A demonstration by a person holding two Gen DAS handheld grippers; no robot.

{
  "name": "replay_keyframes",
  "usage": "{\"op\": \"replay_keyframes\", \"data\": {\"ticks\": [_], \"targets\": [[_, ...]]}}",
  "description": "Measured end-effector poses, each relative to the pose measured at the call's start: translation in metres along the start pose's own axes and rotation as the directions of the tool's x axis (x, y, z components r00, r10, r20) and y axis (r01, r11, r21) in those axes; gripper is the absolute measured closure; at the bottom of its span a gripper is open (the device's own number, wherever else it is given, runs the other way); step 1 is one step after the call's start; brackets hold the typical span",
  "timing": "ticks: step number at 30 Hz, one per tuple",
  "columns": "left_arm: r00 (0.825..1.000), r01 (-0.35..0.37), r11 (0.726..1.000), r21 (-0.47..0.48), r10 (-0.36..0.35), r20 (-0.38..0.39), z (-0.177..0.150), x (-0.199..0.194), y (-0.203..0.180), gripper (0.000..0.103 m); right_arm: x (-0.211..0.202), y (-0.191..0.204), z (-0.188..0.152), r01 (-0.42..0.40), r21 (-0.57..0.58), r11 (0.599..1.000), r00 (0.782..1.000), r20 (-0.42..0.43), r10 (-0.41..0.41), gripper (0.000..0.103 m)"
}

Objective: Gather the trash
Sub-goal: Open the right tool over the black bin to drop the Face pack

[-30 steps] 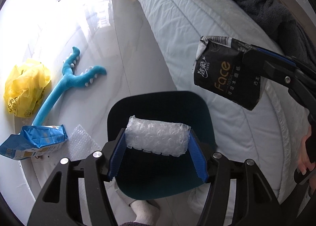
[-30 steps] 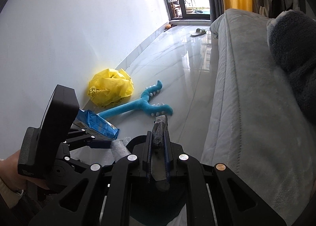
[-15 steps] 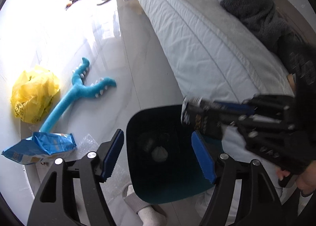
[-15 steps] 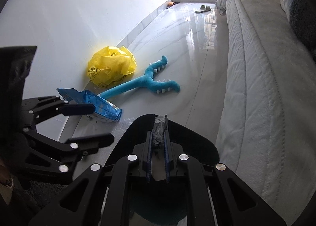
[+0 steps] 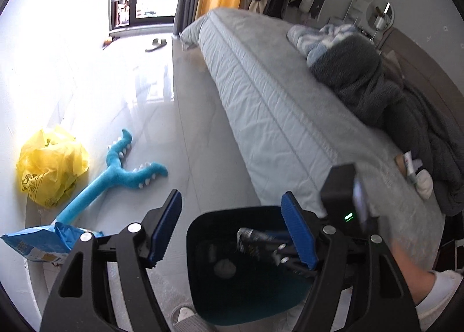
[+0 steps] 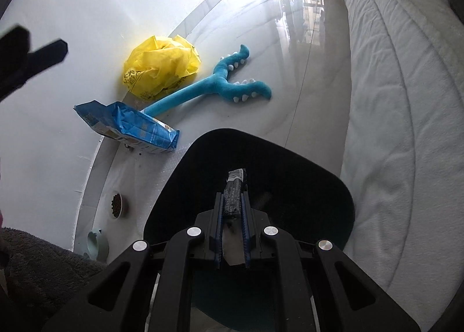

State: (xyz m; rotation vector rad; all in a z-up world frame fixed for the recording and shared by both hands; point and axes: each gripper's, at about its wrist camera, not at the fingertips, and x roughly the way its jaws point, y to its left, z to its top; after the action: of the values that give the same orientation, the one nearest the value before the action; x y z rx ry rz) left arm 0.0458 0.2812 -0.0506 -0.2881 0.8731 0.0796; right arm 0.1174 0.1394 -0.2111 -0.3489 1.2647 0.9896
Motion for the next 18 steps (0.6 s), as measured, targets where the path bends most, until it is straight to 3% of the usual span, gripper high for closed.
{"op": "replay_keyframes", "data": {"ticks": [7,9,10,11,18], "targets": [[0.992,0.012,1.0,-0.005,-0.012,0.126,0.015,-0.022,-0.004,0.034,0.018,0.009,-0.004,0.021,-0.034,0.999,0.997,-0.067,-0.024,0.088],[0.986,0.007,1.0,-0.012,-0.005,0.164,0.018,-0.03,-0.006,0.036,0.018,0.011,-0.005,0.03,-0.032,0.999,0.997,-0.073,-0.033,0.076],[0.983,0.008,1.0,-0.015,-0.005,0.181,0.02,-0.033,-0.006,0.036,0.016,0.011,-0.005,0.032,-0.033,0.999,0.997,-0.07,-0.034,0.063],[0.979,0.006,1.0,-0.015,-0.003,0.202,0.021,-0.037,-0.007,0.036,0.013,0.012,-0.006,0.032,-0.034,0.999,0.997,-0.065,-0.034,0.058],[0.956,-0.016,1.0,0.007,0.013,0.294,0.03,-0.054,-0.023,0.036,-0.018,0.021,-0.005,0.001,-0.055,0.999,1.0,-0.001,-0.001,0.058]]}}
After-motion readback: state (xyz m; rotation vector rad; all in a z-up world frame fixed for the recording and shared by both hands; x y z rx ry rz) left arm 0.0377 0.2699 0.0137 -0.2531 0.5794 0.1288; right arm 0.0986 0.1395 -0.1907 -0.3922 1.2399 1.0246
